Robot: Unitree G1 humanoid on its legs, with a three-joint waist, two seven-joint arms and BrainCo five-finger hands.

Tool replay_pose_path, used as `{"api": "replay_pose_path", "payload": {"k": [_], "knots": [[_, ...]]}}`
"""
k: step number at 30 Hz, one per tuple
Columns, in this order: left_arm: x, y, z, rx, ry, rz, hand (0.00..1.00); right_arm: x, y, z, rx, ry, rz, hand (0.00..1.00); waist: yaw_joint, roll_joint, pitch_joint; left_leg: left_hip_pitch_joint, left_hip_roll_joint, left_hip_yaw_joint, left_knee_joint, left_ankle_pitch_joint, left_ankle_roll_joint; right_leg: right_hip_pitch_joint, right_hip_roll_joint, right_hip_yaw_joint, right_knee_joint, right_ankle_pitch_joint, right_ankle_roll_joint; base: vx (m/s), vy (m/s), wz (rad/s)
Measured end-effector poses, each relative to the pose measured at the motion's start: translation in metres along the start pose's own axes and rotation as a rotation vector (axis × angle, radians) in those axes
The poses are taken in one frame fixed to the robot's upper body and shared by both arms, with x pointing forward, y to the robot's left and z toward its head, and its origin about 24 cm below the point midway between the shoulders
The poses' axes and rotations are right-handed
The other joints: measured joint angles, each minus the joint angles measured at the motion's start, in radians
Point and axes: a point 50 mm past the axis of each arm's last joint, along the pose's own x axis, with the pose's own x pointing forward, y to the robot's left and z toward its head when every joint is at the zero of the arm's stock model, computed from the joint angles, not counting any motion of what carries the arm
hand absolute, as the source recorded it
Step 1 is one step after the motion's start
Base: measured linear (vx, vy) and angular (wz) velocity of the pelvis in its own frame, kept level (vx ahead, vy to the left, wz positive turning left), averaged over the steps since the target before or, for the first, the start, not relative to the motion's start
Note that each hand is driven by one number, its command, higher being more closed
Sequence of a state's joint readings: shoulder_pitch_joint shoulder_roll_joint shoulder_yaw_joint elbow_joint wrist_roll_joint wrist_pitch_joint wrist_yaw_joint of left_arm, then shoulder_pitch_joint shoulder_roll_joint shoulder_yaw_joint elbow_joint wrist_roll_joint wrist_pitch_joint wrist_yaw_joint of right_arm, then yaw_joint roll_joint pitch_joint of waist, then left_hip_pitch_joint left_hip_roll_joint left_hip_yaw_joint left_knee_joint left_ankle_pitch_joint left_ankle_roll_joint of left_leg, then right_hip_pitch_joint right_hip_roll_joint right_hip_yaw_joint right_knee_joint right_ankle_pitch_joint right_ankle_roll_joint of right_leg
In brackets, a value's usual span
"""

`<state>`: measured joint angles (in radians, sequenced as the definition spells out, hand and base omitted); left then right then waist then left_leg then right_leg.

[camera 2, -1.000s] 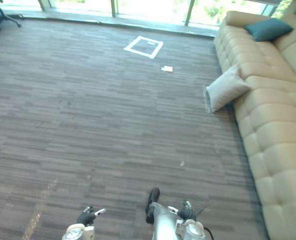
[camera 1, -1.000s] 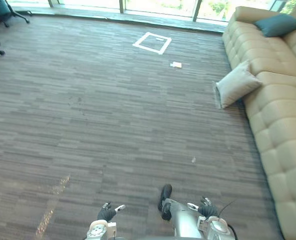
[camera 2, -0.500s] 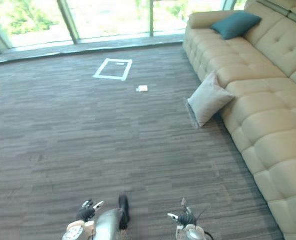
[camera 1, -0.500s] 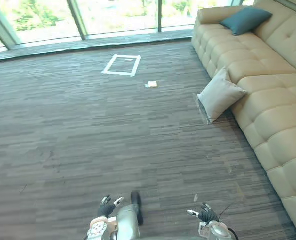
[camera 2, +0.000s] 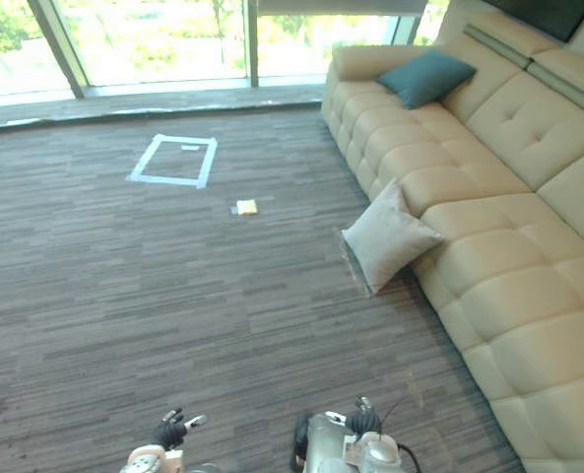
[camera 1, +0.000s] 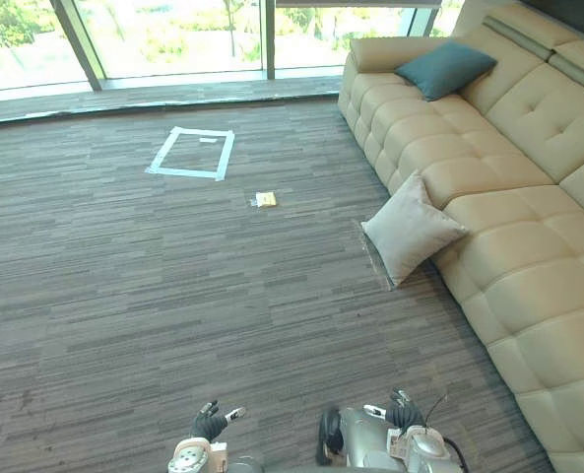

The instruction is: Pick up cushions and gather them together orderly.

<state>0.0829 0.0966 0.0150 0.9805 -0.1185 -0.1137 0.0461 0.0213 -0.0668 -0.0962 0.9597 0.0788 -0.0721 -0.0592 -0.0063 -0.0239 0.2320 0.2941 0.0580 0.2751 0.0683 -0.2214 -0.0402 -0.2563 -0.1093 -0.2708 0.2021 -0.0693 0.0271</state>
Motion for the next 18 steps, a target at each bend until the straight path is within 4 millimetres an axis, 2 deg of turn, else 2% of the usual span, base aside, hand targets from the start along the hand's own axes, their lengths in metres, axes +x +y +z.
{"api": "replay_pose_path", "payload": {"k": [1, 2, 3, 5, 6, 7, 8, 9, 10, 11, 13, 14, 15, 16, 17, 18], "knots": [[0.0, 0.001, 0.0, -0.002, 0.0, 0.002, 0.0, 0.0, 0.0, 0.0, 0.0, 0.001, 0.0, 0.0, 0.0, -0.003, 0.0, 0.014, -0.002, -0.001, 0.0, -0.012, -0.01, 0.001, -0.002, 0.001, -0.019, 0.014, 0.0, 0.57, -0.205, 0.3], [0.0, 0.002, -0.002, -0.016, 0.002, 0.018, 0.0, 0.0, -0.002, 0.0, 0.005, -0.001, -0.005, 0.0, -0.007, -0.012, -0.002, 0.076, 0.001, -0.011, -0.003, -0.065, -0.05, 0.0, -0.009, 0.014, 0.021, 0.135, -0.027, 0.47, -0.166, 0.16], [-0.001, 0.0, -0.003, -0.026, 0.006, 0.018, 0.0, 0.0, -0.004, 0.001, 0.008, -0.006, -0.012, 0.0, -0.005, 0.001, -0.002, 0.095, 0.01, -0.011, -0.005, -0.073, -0.054, -0.006, -0.006, 0.011, 0.065, 0.15, -0.047, 0.58, -0.217, 0.07], [-0.002, -0.013, -0.008, -0.062, 0.023, -0.002, 0.0, 0.001, -0.01, 0.004, 0.028, -0.017, -0.03, 0.0, -0.005, 0.053, -0.02, 0.068, 0.067, -0.023, 0.106, -0.069, -0.047, -0.032, 0.022, -0.003, 0.189, 0.022, -0.084, 0.54, -0.273, -0.02], [-0.002, -0.016, -0.008, -0.064, 0.023, -0.008, 0.0, 0.001, -0.012, 0.004, 0.036, -0.018, -0.036, 0.0, -0.008, 0.059, -0.022, 0.044, 0.085, -0.035, 0.171, -0.067, -0.049, -0.024, 0.025, -0.018, 0.199, 0.003, -0.085, 0.49, -0.318, 0.18], [-0.002, -0.015, -0.006, -0.07, 0.018, -0.003, 0.0, 0.0, -0.013, 0.003, 0.044, -0.015, -0.043, 0.0, -0.012, 0.066, -0.021, -0.013, 0.12, -0.058, 0.325, -0.049, -0.077, 0.005, 0.035, -0.033, 0.2, -0.027, -0.09, 0.45, -0.292, 0.26], [-0.002, -0.013, -0.005, -0.107, 0.012, 0.015, 0.0, -0.001, -0.013, 0.001, 0.049, -0.01, -0.046, 0.0, -0.012, 0.08, -0.014, -0.115, 0.188, -0.076, 0.602, 0.049, -0.095, 0.081, 0.066, -0.043, 0.17, -0.059, -0.1, 0.45, -0.273, 0.24], [-0.002, -0.012, -0.005, -0.12, 0.008, 0.022, 0.0, -0.002, -0.014, -0.001, 0.048, -0.008, -0.048, 0.0, -0.01, 0.079, -0.009, -0.15, 0.22, -0.069, 0.69, 0.058, -0.092, 0.111, 0.083, -0.041, 0.153, -0.066, -0.103, 0.55, -0.227, 0.08], [-0.004, -0.011, -0.004, -0.147, -0.005, 0.033, 0.0, -0.004, -0.015, -0.003, 0.046, -0.008, -0.053, 0.0, -0.005, 0.09, 0.0, -0.224, 0.29, -0.022, 0.896, 0.049, -0.076, 0.198, 0.12, -0.035, 0.107, -0.086, -0.123, 0.53, -0.157, -0.18], [-0.004, -0.009, -0.001, -0.153, -0.025, 0.038, 0.0, -0.005, -0.015, -0.007, 0.047, 0.013, -0.054, 0.0, 0.006, 0.084, 0.002, -0.288, 0.304, 0.02, 0.971, 0.015, -0.07, 0.274, 0.134, -0.019, 0.056, -0.096, -0.125, 0.43, -0.116, -0.24], [-0.004, -0.007, 0.0, -0.154, -0.033, 0.041, 0.0, -0.005, -0.016, -0.011, 0.05, 0.031, -0.055, 0.0, 0.01, 0.078, 0.0, -0.348, 0.285, 0.069, 0.933, -0.019, -0.058, 0.328, 0.138, 0.01, 0.006, -0.097, -0.119, 0.32, -0.057, -0.53], [-0.004, -0.007, 0.001, -0.155, -0.041, 0.042, 0.0, -0.005, -0.016, -0.013, 0.049, 0.042, -0.056, 0.0, 0.017, 0.079, 0.001, -0.408, 0.24, 0.089, 0.776, -0.041, -0.057, 0.368, 0.139, 0.053, -0.037, -0.099, -0.108, 0.35, -0.041, -0.77], [-0.004, -0.007, 0.002, -0.156, -0.044, 0.041, 0.0, -0.005, -0.016, -0.014, 0.048, 0.045, -0.056, 0.0, 0.018, 0.078, 0.001, -0.422, 0.226, 0.089, 0.73, -0.041, -0.056, 0.374, 0.139, 0.068, -0.042, -0.101, -0.105, 0.54, 0.067, -1.18], [-0.004, -0.008, 0.004, -0.154, -0.052, 0.041, 0.0, -0.004, -0.016, -0.014, 0.053, 0.05, -0.062, 0.0, 0.025, 0.075, 0.003, -0.443, 0.143, 0.043, 0.48, -0.022, -0.06, 0.411, 0.125, 0.123, -0.058, -0.114, -0.1, 0.32, 0.072, -0.83], [-0.004, -0.007, 0.005, -0.154, -0.053, 0.042, 0.0, -0.005, -0.017, -0.014, 0.053, 0.051, -0.063, 0.0, 0.026, 0.074, 0.004, -0.444, 0.126, 0.026, 0.431, -0.011, -0.064, 0.42, 0.122, 0.132, -0.06, -0.118, -0.101, 0.47, 0.147, -1.01], [-0.004, -0.007, 0.005, -0.154, -0.052, 0.043, 0.0, -0.005, -0.017, -0.015, 0.052, 0.054, -0.069, 0.0, 0.03, 0.072, 0.004, -0.442, 0.084, -0.026, 0.291, 0.033, -0.075, 0.441, 0.115, 0.161, -0.07, -0.129, -0.093, 0.35, 0.177, -0.85]]}}
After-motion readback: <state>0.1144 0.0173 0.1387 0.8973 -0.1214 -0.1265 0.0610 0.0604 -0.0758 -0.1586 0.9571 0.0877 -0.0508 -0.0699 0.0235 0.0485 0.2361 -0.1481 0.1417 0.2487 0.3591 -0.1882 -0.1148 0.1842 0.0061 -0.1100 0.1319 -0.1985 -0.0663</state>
